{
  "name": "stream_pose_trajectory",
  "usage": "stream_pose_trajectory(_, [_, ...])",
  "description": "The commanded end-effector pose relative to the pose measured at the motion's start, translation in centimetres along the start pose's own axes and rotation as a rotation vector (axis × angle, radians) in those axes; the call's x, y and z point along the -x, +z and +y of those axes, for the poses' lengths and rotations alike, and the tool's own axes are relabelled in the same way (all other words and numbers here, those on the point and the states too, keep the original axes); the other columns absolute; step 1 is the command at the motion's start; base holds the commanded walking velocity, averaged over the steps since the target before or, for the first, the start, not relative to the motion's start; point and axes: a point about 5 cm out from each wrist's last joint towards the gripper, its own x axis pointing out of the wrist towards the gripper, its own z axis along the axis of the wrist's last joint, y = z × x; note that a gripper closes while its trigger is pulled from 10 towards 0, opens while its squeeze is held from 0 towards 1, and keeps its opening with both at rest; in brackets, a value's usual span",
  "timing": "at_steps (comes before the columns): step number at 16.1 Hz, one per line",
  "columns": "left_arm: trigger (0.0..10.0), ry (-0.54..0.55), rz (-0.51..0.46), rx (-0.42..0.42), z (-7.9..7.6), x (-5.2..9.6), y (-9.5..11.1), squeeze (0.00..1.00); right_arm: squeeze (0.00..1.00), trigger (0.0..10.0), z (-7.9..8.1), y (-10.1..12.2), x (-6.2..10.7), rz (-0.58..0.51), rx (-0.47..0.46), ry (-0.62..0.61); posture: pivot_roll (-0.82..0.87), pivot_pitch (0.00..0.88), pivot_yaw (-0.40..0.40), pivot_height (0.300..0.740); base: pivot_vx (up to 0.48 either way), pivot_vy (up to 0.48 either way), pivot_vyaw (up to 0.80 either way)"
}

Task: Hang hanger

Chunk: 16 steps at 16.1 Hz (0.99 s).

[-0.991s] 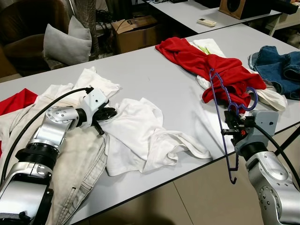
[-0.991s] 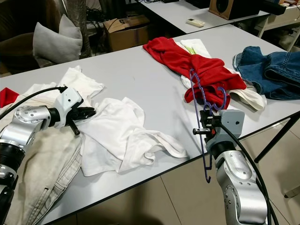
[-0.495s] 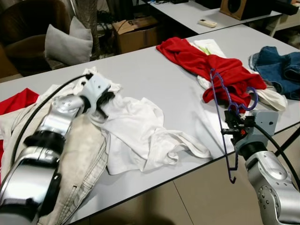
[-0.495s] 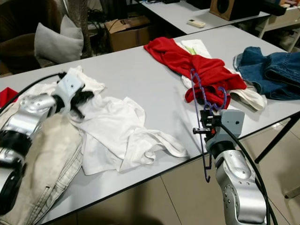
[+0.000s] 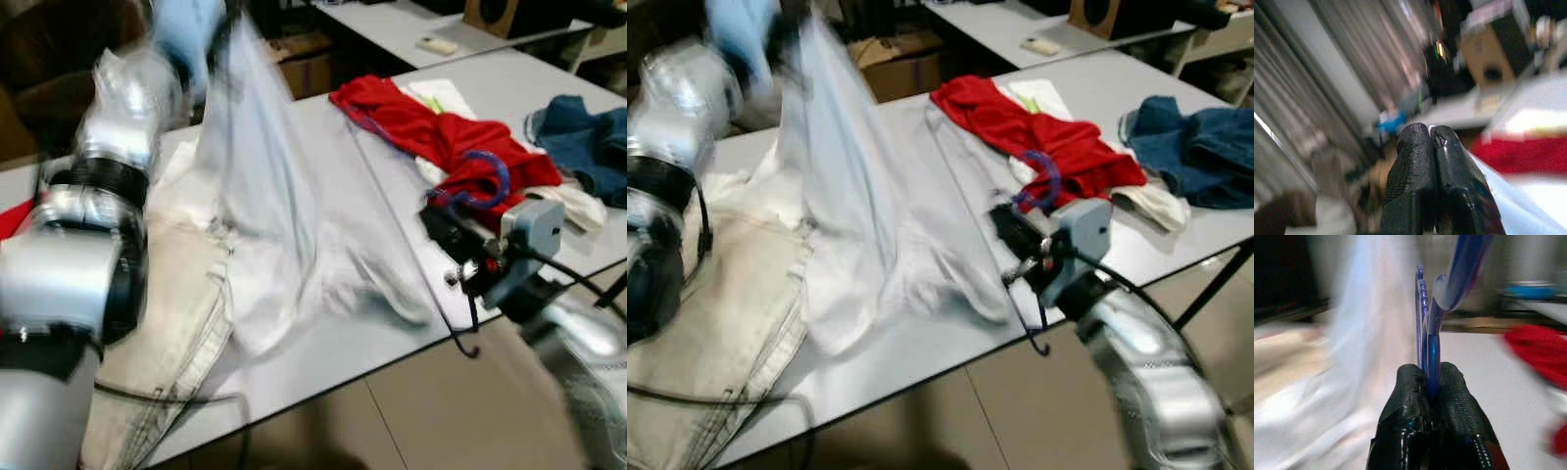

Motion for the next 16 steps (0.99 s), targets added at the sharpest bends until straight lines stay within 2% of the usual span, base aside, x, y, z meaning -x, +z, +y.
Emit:
stream_pose_trajectory(1, [0.0, 0.044, -0.06, 0.001, 2.1, 0.4, 1.6, 0.0, 0.0, 10.0, 0.8, 0.2, 0.4, 0.033, -0.014, 0.132, -0.08, 0.0, 0.113, 0.74, 0.0, 0.0, 0.0])
stream_pose_trajectory(3, [0.0, 0.083, -0.105, -0.011, 3.5, 0.5, 3.0, 0.0, 0.0, 10.0, 0.5, 0.8, 1.1, 0.06, 0.006, 0.202, -0.06, 0.0, 0.098, 0.74, 0.0, 0.0, 0.0])
stream_pose_trajectory(6, [0.0, 0.104, -0.134, 0.009, 4.7, 0.9, 3.7, 0.0, 0.0, 10.0, 0.3, 2.2, 1.1, 0.025, -0.011, 0.268, -0.05, 0.0, 0.08, 0.74, 0.0, 0.0, 0.0])
stream_pose_trajectory(7, [0.0, 0.096, -0.144, 0.027, 4.8, 1.0, 3.7, 0.0, 0.0, 10.0, 0.8, 2.0, 0.9, 0.045, -0.018, 0.31, -0.05, 0.0, 0.078, 0.74, 0.0, 0.0, 0.0])
stream_pose_trajectory(9, [0.0, 0.041, -0.214, 0.09, 4.3, 0.9, 4.2, 0.0, 0.0, 10.0, 1.2, 0.2, 0.3, 0.155, -0.019, 0.318, -0.05, 0.0, 0.073, 0.74, 0.0, 0.0, 0.0])
stream_pose_trajectory(10, [0.0, 0.016, -0.238, 0.104, 4.1, 0.8, 4.5, 0.0, 0.0, 10.0, 1.1, -0.4, 0.0, 0.181, -0.016, 0.298, -0.05, 0.0, 0.073, 0.74, 0.0, 0.0, 0.0])
stream_pose_trajectory(11, [0.0, -0.028, -0.289, 0.158, 3.7, 0.7, 5.0, 0.0, 0.0, 10.0, 0.9, -1.7, -0.6, 0.233, -0.016, 0.248, -0.05, 0.0, 0.077, 0.74, 0.0, 0.0, 0.0])
stream_pose_trajectory(13, [0.0, -0.048, -0.355, 0.222, 3.9, 0.7, 6.0, 0.0, 0.0, 10.0, 0.5, -3.4, -2.1, 0.289, -0.021, 0.169, -0.05, 0.0, 0.082, 0.74, 0.0, 0.0, 0.0])
stream_pose_trajectory(14, [0.0, -0.049, -0.375, 0.232, 4.2, 0.8, 6.6, 0.0, 0.0, 10.0, 0.2, -4.0, -3.1, 0.303, 0.01, 0.125, -0.05, 0.0, 0.082, 0.74, 0.0, 0.0, 0.0])
stream_pose_trajectory(16, [0.0, -0.019, -0.38, 0.22, 5.0, 1.0, 7.0, 0.0, 0.0, 10.0, -1.7, -3.4, -4.9, 0.222, 0.027, -0.045, -0.03, 0.0, 0.074, 0.74, 0.0, 0.0, 0.0])
